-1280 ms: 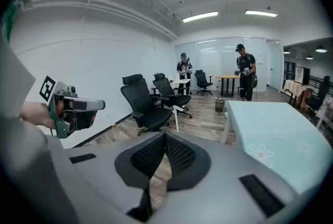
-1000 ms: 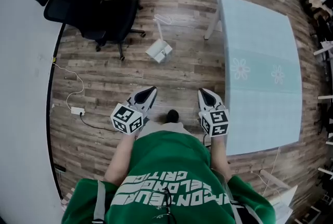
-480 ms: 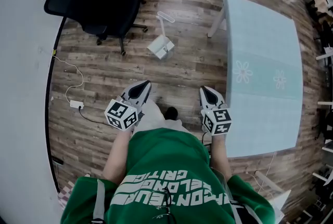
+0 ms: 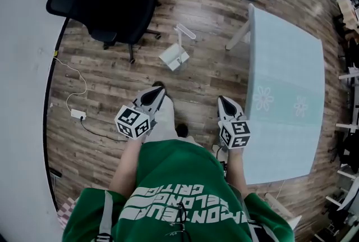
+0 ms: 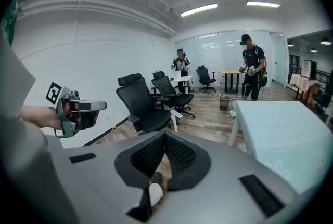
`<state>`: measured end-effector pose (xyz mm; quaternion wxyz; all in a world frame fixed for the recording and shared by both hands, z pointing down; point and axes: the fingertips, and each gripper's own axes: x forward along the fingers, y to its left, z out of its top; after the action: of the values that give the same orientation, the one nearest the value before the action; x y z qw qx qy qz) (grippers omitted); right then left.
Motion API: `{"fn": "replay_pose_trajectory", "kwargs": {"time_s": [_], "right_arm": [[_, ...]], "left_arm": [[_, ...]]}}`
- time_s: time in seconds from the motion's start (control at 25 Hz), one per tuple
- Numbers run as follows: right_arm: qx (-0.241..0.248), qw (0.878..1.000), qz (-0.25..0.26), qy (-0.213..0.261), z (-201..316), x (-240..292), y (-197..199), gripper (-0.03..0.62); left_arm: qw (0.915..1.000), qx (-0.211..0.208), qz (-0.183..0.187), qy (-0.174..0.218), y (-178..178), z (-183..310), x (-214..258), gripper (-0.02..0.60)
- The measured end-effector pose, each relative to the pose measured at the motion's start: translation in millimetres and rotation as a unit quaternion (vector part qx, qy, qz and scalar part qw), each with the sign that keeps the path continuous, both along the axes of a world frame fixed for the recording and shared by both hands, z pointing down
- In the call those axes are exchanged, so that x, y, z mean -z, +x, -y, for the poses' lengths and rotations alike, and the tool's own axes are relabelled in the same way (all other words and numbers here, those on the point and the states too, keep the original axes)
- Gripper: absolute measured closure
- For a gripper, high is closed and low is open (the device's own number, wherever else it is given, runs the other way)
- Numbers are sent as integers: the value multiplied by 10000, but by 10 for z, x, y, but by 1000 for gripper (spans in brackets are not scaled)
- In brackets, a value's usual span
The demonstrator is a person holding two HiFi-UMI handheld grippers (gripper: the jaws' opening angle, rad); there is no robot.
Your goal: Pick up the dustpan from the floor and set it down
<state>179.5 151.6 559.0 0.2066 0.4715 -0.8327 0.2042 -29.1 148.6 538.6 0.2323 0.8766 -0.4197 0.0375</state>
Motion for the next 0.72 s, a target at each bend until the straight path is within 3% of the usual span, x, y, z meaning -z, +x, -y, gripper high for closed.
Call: {"fn": "replay_pose_trajectory", "kwargs": {"time_s": [0.32, 0.72], "right_arm": [[-22, 9998, -196, -13, 1025, 23, -438, 586], [-180, 9990, -374, -140, 2028, 28, -1063, 586]], "left_arm": [[9997, -145, -174, -12, -335, 1056, 13, 580], [9966, -788, -220, -79, -725, 2147, -38, 580]]}}
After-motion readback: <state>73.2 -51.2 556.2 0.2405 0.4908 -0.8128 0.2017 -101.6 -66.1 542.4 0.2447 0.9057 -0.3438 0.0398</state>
